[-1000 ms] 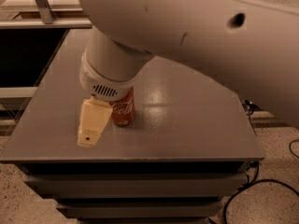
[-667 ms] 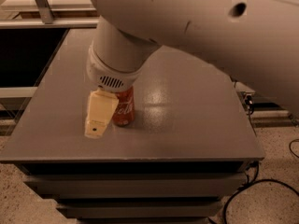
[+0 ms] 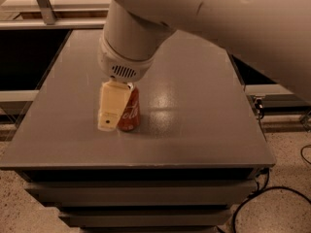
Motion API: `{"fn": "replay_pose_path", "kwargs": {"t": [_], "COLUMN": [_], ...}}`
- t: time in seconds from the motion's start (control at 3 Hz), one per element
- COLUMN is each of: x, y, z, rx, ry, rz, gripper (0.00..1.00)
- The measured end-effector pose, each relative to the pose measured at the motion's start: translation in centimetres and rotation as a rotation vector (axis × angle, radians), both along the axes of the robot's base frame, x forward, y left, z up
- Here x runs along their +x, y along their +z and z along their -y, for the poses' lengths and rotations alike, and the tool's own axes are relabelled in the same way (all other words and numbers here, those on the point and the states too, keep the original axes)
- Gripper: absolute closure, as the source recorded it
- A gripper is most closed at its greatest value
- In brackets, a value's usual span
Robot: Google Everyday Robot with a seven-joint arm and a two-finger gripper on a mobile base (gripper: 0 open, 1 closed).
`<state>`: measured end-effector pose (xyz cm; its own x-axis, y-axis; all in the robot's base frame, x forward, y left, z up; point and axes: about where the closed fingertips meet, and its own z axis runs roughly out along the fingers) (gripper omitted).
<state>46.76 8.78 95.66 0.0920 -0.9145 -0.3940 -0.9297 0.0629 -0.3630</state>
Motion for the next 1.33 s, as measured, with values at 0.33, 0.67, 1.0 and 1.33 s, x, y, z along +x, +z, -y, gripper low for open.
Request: {"fn": "replay_pose_path", "kwargs": {"t": [0.33, 0.67, 1.0, 1.33], "x": [0.5, 1.0, 1.0, 0.8], "y": [-0.7, -2.6, -3.6, -4.0], "z": [0.8, 1.7, 1.9, 1.7], "rx": [-0.024, -0.053, -0.068, -0.070], "ry": [0.008, 0.010, 0.025, 0.047], "rz": [-0.006, -0.031, -0.044, -0.046], "gripper": [0.00, 0.00, 0.05, 0.20]}}
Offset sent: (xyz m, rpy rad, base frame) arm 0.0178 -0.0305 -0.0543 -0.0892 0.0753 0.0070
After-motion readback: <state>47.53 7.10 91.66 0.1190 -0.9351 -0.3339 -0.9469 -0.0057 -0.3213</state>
